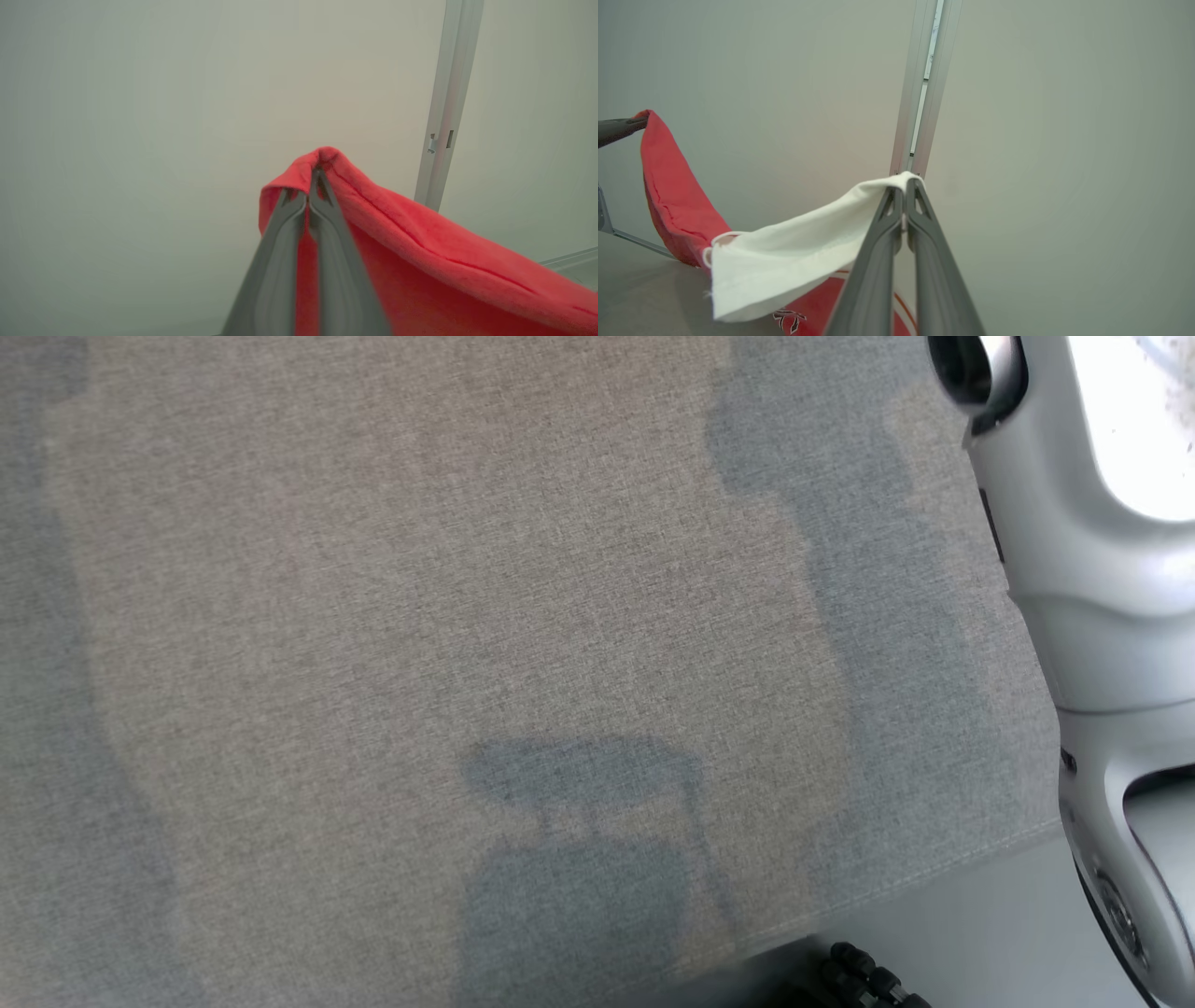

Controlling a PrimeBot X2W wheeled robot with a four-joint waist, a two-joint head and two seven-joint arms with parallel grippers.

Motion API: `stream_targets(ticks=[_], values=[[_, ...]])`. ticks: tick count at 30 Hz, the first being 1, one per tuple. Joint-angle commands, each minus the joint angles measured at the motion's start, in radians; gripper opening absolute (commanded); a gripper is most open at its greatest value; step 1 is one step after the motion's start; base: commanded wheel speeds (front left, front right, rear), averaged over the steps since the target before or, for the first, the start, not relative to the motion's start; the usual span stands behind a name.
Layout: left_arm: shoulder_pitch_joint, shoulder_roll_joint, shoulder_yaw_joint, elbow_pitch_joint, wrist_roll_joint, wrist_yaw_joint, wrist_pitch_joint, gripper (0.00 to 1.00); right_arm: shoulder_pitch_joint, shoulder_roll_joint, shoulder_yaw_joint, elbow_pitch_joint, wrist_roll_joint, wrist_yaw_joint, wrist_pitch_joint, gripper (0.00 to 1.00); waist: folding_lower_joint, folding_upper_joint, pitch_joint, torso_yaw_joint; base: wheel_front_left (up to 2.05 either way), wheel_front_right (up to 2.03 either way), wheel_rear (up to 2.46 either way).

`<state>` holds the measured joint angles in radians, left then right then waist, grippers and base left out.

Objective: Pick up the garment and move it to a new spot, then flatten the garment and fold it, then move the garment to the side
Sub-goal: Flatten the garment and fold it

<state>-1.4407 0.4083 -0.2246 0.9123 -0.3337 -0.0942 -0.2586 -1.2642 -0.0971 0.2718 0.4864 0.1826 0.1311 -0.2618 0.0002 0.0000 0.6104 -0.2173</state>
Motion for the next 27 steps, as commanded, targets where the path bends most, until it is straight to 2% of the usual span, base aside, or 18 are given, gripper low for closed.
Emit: stream_targets(ticks=[1,6,11,14,18,19,27], values=[[0.027,-0.006,0.012,-0.019,-0.017,-0.010,-0.007,0.00,0.041,-0.010,0.009,-0.027,0.018,-0.001,-0.003,0.00,-0.0002,0.0000,-0.017,0.015,0.00,0.00,0.00],[0.094,-0.035,0.031,-0.058,-0.049,-0.023,-0.006,0.00,0.126,-0.040,0.022,-0.067,0.045,-0.001,-0.003,0.00,-0.0002,0.0000,-0.060,0.044,0.00,0.00,0.00],[0.268,-0.052,0.029,-0.129,-0.086,-0.037,-0.006,0.00,0.292,-0.082,0.025,-0.102,0.090,-0.001,-0.003,0.00,-0.0002,0.0000,-0.144,0.084,0.00,0.00,0.00],[0.408,-0.065,-0.004,-0.210,-0.132,-0.037,-0.006,0.00,0.412,-0.106,0.011,-0.128,0.120,-0.001,-0.003,0.00,-0.0002,0.0000,-0.203,0.110,0.00,0.00,0.00],[0.600,-0.040,-0.040,-0.334,-0.192,-0.036,-0.005,0.00,0.575,-0.131,-0.016,-0.182,0.161,-0.001,-0.003,0.00,-0.0002,0.0000,-0.268,0.142,0.00,0.00,0.00],[0.693,-0.039,-0.039,-0.392,-0.209,-0.037,-0.005,0.00,0.655,-0.139,-0.030,-0.214,0.178,-0.001,-0.003,0.00,-0.0002,0.0000,-0.294,0.157,0.00,0.00,0.00],[1.041,-0.073,0.020,-0.580,-0.192,-0.027,-0.005,0.00,0.944,-0.124,-0.062,-0.326,0.228,-0.001,0.001,0.00,-0.0002,0.0000,-0.381,0.196,0.00,0.00,0.00]])
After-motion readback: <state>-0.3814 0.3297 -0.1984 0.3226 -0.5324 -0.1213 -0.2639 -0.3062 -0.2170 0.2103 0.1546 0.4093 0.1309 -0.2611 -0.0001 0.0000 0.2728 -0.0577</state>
